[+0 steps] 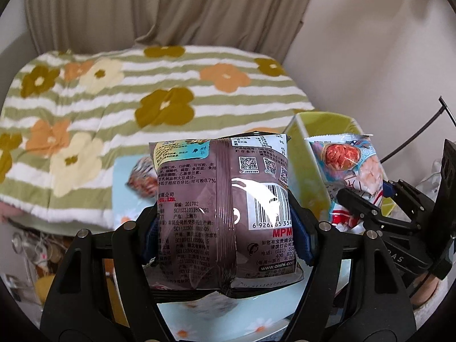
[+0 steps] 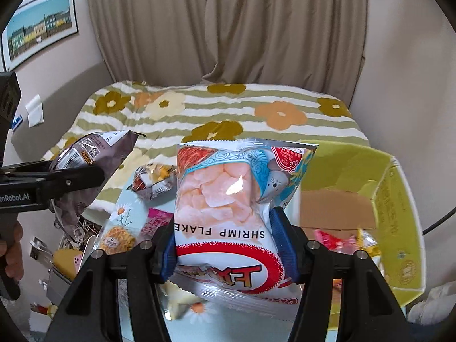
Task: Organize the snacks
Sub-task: 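Carry both bags into the cardboard box and open both grippers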
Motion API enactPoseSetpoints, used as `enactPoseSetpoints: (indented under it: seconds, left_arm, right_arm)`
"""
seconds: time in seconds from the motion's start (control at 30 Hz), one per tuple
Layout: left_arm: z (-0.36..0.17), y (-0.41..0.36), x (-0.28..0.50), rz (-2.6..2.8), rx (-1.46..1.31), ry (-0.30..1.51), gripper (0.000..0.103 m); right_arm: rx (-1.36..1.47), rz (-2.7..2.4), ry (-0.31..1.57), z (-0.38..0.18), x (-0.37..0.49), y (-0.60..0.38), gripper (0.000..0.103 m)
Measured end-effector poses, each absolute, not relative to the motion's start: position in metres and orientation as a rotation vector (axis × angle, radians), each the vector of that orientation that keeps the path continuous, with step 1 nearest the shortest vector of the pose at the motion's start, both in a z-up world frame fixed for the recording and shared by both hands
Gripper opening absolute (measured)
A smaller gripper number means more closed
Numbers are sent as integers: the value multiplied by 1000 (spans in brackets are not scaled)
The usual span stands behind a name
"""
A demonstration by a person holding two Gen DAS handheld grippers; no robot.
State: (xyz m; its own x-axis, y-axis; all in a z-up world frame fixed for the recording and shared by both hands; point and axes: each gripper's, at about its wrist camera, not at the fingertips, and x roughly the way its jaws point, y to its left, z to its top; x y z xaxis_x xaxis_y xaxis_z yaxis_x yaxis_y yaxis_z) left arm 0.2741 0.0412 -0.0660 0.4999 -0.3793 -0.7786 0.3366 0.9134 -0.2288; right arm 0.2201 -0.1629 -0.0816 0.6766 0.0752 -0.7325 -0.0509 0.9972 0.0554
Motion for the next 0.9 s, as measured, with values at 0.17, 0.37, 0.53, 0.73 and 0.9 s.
enactPoseSetpoints:
  seconds: [0.17, 0.37, 0.53, 0.73, 0.9]
  left_arm:
    - [-55, -19, 272, -444, -62, 929, 70]
    - [-55, -108, 279, -460, -70, 917, 70]
    - [-66, -180, 293, -487, -80, 932, 70]
    - [-93, -239, 312, -504, -84, 976, 70]
    - [-104, -268, 327, -496, -41, 987, 81]
  right_arm:
    - [33, 70, 805, -71, 217, -220, 55]
    - [36, 59, 787, -64, 223, -300, 55]
    - [38, 45, 790, -66, 235, -355, 55]
    - [46, 40, 822, -76, 250, -396, 55]
    - [79, 43, 838, -82, 257, -413, 55]
